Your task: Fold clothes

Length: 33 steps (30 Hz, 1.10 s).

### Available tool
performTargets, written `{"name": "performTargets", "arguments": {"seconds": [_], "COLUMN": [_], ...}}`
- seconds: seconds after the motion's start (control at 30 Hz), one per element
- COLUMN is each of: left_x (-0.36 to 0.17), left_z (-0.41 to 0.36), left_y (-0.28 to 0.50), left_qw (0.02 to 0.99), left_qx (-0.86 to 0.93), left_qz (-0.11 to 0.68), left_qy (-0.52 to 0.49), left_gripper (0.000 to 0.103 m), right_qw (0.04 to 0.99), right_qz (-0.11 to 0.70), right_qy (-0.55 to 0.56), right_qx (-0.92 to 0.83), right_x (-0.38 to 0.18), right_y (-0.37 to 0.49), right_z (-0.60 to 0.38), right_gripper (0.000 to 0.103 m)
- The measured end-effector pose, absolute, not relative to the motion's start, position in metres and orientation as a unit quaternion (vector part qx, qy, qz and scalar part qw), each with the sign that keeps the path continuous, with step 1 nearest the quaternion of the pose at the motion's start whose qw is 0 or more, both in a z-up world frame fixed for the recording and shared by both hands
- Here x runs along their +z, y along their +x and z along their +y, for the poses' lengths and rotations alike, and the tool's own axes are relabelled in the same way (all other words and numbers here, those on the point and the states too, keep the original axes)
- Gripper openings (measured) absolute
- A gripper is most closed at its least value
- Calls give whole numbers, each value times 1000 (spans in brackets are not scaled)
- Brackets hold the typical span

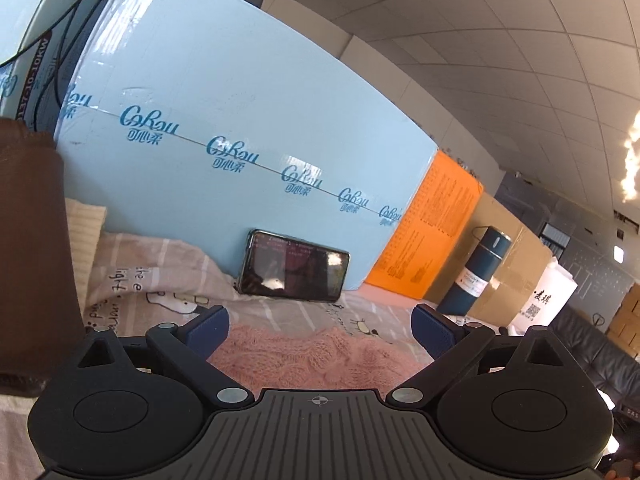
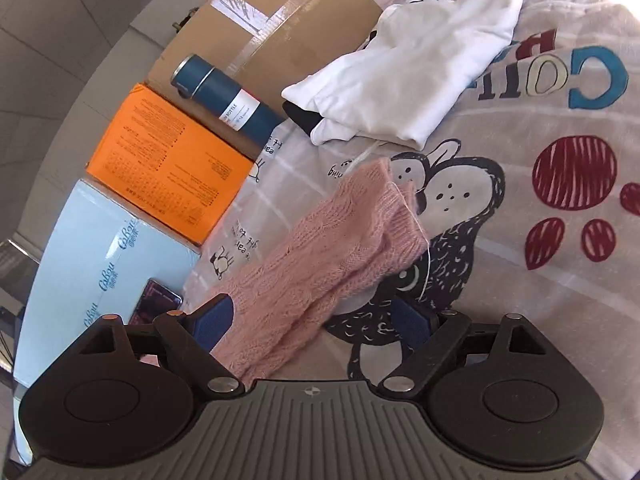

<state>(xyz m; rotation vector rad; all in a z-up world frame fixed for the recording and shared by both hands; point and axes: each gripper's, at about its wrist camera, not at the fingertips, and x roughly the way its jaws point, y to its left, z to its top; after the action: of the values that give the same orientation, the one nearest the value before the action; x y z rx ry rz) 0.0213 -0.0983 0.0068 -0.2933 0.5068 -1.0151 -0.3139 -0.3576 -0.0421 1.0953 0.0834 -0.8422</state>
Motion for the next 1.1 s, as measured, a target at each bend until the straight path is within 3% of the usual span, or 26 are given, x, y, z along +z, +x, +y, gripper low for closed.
{"name": "performTargets", "arguments": {"seconds": [0.13,0.2,0.27,0.37,0.57,0.7,0.93,1.1], "left_x": [-1,-7,-11,-15,-16,-14,-22,-22], "left_z": [-87,-82,-84,-86,-91,-95,-101,-100], "left_y": [23,23,24,23,15,6,18,16], "left_qw": [839,842,843,840,849,875,866,865], "left_qx": [-454,-438,-438,-447,-452,-426,-420,-422], "left_qz": [248,254,259,262,243,214,260,259], "left_qy": [-171,-184,-175,-160,-128,-89,-77,-80], "left_gripper": [99,99,99,99,99,99,99,99], "right_qw": [767,763,761,767,779,774,842,886], "right_qz": [9,2,5,-9,-57,-40,-12,62], "right_qy": [488,469,459,438,346,322,211,157], "right_qx": [-415,-444,-459,-468,-520,-544,-496,-432], "right_x": [-46,-46,-48,-49,-22,-18,0,0], "right_y": [-298,-288,-282,-285,-301,-294,-250,-204], "right_z": [-368,-371,-371,-363,-342,-344,-315,-296], "right_gripper": [84,76,30,17,15,15,15,15]}}
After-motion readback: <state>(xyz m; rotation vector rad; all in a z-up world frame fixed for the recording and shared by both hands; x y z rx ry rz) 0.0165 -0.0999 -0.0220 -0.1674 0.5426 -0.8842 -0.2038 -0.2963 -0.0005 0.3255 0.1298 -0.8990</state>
